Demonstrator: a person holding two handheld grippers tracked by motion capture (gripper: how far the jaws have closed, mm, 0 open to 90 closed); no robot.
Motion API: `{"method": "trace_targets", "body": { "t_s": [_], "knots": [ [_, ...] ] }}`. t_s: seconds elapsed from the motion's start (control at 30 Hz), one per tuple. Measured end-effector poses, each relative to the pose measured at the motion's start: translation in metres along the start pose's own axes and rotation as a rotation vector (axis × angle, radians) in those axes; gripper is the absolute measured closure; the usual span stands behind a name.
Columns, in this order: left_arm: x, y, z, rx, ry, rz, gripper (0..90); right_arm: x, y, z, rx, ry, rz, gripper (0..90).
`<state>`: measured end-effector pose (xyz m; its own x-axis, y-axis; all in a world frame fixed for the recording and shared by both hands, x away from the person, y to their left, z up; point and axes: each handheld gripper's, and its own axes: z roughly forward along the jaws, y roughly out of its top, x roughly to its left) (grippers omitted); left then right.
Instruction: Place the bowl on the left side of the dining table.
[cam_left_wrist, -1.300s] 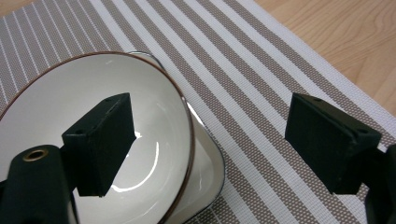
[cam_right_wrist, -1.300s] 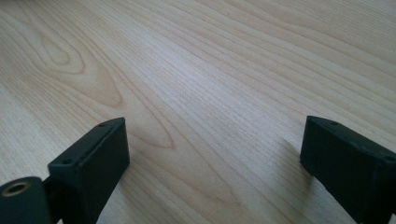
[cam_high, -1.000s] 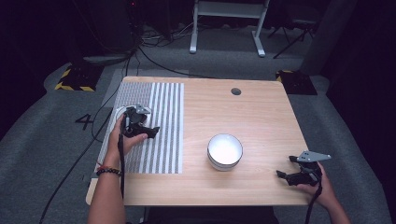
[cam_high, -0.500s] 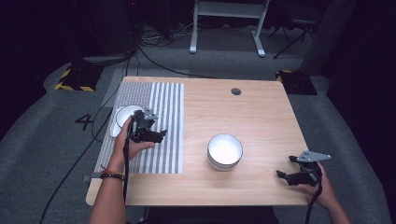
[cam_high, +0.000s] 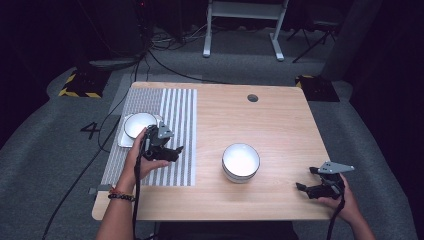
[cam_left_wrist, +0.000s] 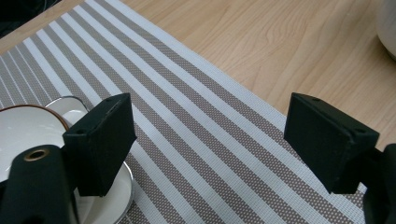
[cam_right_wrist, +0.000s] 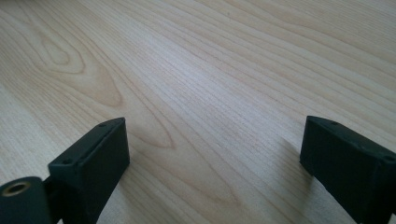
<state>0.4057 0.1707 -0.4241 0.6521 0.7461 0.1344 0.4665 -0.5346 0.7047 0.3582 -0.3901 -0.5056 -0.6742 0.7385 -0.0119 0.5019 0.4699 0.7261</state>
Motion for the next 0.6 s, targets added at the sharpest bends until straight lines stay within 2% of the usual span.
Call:
{"method": "trace_targets", "body": {
  "t_s": [0.1,0.13,0.17,0.2,0.23,0.33,0.37,0.6],
  "knots": [
    [-0.003,0.001,-0.002,0.002,-0.012,0.016,15.9,0.0,0.0,0.0,0.0,0.0,0.0,8.2],
    [-0.005,0.002,-0.003,-0.005,-0.013,0.028,15.8,0.0,0.0,0.0,0.0,0.0,0.0,8.2],
    [-0.007,0.001,-0.003,-0.018,-0.031,0.02,15.8,0.0,0.0,0.0,0.0,0.0,0.0,8.2],
    [-0.009,0.001,-0.004,-0.022,-0.029,0.036,15.8,0.0,0.0,0.0,0.0,0.0,0.0,8.2],
    [-0.011,0.002,-0.005,-0.019,-0.039,0.047,15.8,0.0,0.0,0.0,0.0,0.0,0.0,8.2],
    [-0.018,0.003,-0.005,-0.014,-0.033,0.077,15.8,0.0,0.0,0.0,0.0,0.0,0.0,8.2],
    [-0.019,0.003,-0.005,-0.008,-0.048,0.08,15.8,0.0,0.0,0.0,0.0,0.0,0.0,8.2],
    [-0.032,0.004,-0.003,0.006,-0.053,0.125,15.8,0.0,0.0,0.0,0.0,0.0,0.0,8.2]
  ]
}}
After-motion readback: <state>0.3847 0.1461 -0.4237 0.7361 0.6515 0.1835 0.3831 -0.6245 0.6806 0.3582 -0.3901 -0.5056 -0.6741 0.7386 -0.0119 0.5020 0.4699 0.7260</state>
